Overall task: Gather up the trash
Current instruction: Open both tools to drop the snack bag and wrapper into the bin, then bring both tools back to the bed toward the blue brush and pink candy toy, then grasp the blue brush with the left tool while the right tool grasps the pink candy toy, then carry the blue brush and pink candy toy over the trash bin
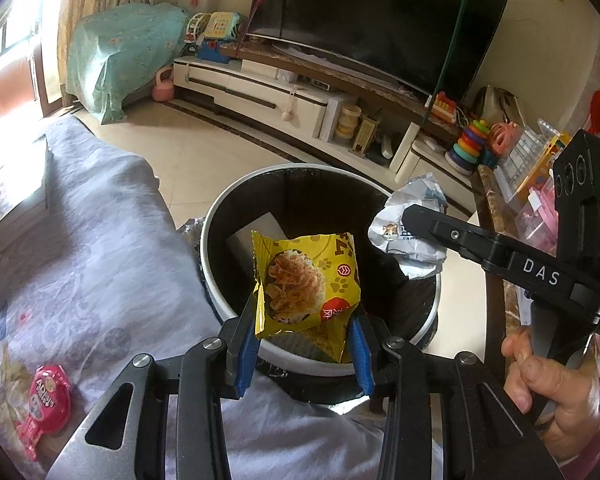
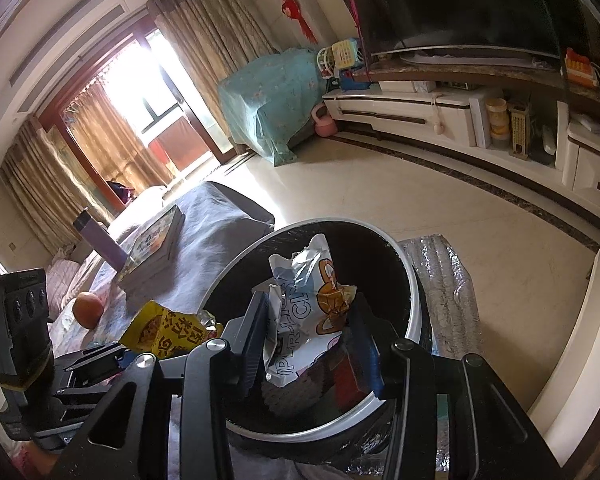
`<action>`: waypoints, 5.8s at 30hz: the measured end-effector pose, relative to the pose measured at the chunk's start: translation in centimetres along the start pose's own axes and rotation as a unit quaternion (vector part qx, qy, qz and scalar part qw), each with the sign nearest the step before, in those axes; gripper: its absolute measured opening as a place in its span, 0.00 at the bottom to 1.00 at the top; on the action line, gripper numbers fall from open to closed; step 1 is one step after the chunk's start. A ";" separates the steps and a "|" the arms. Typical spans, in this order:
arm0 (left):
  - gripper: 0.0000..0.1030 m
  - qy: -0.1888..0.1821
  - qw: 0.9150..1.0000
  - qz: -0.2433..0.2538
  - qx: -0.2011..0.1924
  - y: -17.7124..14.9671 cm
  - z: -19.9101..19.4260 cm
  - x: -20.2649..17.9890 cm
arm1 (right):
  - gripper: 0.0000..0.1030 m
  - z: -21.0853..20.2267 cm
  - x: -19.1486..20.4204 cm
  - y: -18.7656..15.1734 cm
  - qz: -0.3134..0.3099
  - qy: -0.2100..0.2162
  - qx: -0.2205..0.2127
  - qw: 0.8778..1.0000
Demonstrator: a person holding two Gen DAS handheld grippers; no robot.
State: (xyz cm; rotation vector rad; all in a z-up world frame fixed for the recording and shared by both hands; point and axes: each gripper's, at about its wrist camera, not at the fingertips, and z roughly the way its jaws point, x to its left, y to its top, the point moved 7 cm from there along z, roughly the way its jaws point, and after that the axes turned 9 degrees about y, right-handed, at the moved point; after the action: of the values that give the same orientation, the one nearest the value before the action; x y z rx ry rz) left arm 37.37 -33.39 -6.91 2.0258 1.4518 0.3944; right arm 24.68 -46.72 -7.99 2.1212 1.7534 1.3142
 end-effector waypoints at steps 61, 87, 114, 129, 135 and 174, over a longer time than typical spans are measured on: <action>0.65 0.100 0.974 -0.203 -0.026 -18.2 -16.4 18.8 | 0.92 6.2 17.7 -12.4 -0.040 0.126 0.100 0.986; 0.74 0.177 0.984 -0.009 0.006 -14.6 -14.5 29.7 | 0.92 11.7 21.7 -14.6 -0.041 0.148 0.150 0.977; 0.42 0.128 0.990 -0.028 0.058 -15.4 -11.8 26.9 | 0.44 16.9 22.8 -12.5 -0.150 0.074 0.152 0.974; 0.63 0.174 0.980 -0.096 0.024 -18.1 -14.7 23.3 | 0.52 14.3 20.0 -11.9 -0.113 0.100 0.168 0.974; 0.62 0.184 0.979 -0.082 0.026 -18.1 -13.7 22.4 | 0.67 15.2 21.4 -12.7 -0.146 0.058 0.146 0.977; 0.44 0.073 0.996 -0.056 -0.017 -13.6 -13.6 10.3 | 0.40 1.3 13.5 -10.4 -0.063 0.095 0.038 0.993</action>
State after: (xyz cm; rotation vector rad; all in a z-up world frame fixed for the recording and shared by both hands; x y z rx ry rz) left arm 23.24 -16.82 -6.12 1.9136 1.6271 0.5252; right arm 17.18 -31.35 -7.25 1.9416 2.0025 1.4801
